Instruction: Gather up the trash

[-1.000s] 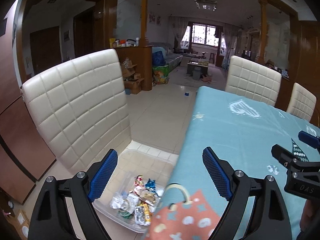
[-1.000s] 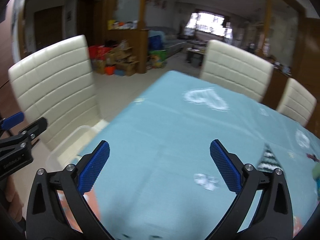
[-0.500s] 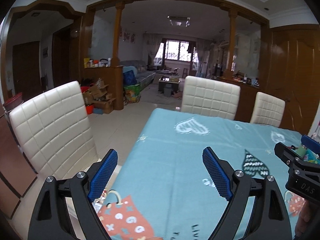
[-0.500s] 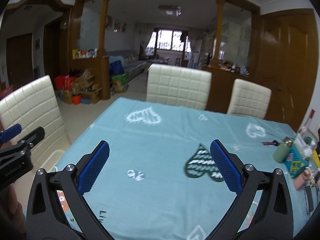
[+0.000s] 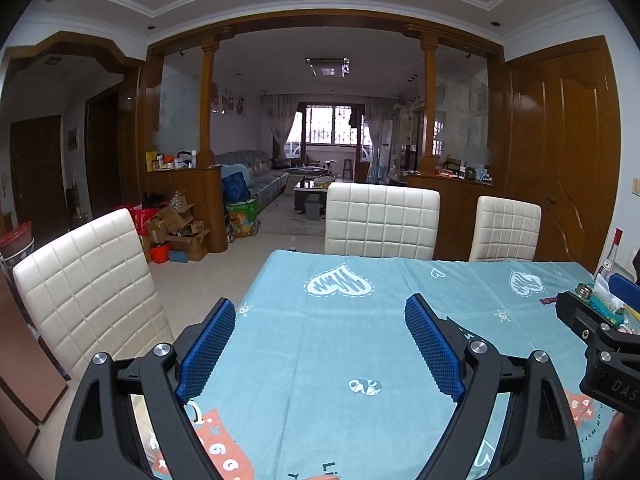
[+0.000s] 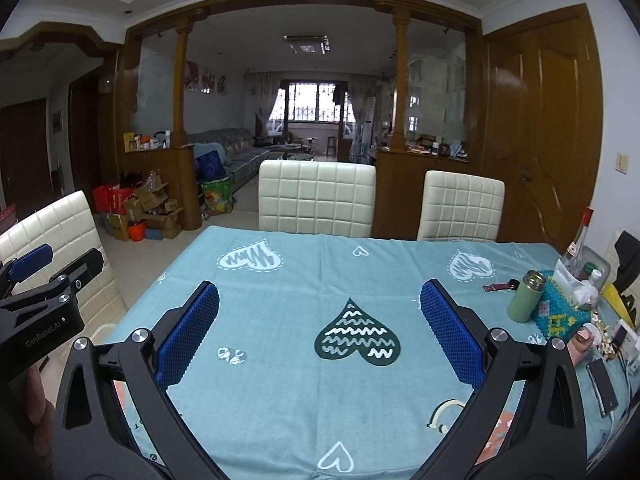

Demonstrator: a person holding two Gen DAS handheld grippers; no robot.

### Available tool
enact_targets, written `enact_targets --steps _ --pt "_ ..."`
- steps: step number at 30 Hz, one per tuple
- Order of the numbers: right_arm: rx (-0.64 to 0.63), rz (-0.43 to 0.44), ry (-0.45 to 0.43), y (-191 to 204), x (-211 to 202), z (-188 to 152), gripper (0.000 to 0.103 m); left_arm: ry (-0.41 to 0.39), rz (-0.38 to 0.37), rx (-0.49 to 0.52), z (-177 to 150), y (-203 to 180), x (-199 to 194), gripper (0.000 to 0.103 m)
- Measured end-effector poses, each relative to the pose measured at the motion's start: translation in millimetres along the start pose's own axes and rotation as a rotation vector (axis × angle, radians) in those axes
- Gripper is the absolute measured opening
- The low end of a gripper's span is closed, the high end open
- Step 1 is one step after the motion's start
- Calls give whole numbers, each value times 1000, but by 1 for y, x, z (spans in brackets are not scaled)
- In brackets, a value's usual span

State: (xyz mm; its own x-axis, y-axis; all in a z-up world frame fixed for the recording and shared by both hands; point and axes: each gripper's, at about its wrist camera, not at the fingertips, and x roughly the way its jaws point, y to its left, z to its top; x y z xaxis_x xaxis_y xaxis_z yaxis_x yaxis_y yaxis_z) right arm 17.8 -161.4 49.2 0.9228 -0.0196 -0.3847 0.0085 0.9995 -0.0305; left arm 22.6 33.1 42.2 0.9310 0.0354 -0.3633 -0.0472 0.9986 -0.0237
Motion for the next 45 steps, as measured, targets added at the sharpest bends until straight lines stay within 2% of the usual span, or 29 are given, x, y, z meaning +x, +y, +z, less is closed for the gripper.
enact_targets --steps 6,26,45 --pt "21 15 8 -7 0 -1 99 1 8 21 0 -5 -4 85" --pt "7 41 5 9 -2 -2 99 11 27 23 -5 3 -9 85" --pt "13 53 14 8 -1 -4 99 33 2 27 -4 1 -9 85"
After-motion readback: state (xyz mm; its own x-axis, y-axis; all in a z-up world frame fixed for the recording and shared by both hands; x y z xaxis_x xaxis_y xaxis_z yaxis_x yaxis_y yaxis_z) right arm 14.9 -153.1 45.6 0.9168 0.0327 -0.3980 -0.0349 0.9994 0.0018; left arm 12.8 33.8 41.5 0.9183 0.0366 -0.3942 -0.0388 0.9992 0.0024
